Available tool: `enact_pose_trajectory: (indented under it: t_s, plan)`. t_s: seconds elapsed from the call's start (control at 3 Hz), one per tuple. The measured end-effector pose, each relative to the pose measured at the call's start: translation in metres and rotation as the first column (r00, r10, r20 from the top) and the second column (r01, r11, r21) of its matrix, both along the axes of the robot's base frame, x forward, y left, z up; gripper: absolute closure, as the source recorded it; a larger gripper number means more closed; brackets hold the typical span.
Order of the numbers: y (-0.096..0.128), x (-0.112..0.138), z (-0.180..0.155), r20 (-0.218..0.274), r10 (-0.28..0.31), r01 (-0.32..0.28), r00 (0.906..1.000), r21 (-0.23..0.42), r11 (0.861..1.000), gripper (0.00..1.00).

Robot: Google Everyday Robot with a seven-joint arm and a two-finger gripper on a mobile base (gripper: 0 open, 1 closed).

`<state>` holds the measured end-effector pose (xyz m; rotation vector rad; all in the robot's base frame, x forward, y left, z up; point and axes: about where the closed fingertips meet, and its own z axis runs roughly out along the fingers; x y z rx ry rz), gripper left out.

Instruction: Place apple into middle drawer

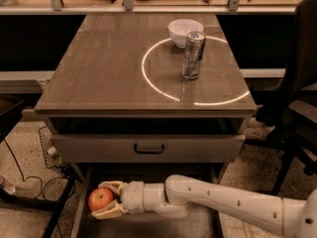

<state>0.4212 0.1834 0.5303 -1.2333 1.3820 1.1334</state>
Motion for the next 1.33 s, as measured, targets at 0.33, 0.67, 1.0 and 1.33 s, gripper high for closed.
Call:
enact_pose_trajectory:
  t_s: [0.33, 0.67, 1.0, 1.33]
  plan:
    - [0.032, 0.0, -0.038, 0.009, 0.099, -0.099, 0.995, -0.031, 0.995, 1.0]
    - [0.042, -0.006, -0.068, -0.008, 0.137, -0.138, 0.9905, -0.075, 0.988, 1.0]
    - [0.036, -0.017, -0.095, -0.042, 0.095, -0.098, 0.9946, -0.09, 0.991, 1.0]
    - [0.025, -0.018, -0.126, -0.088, 0.021, -0.03, 0.9959, -0.093, 0.995, 1.0]
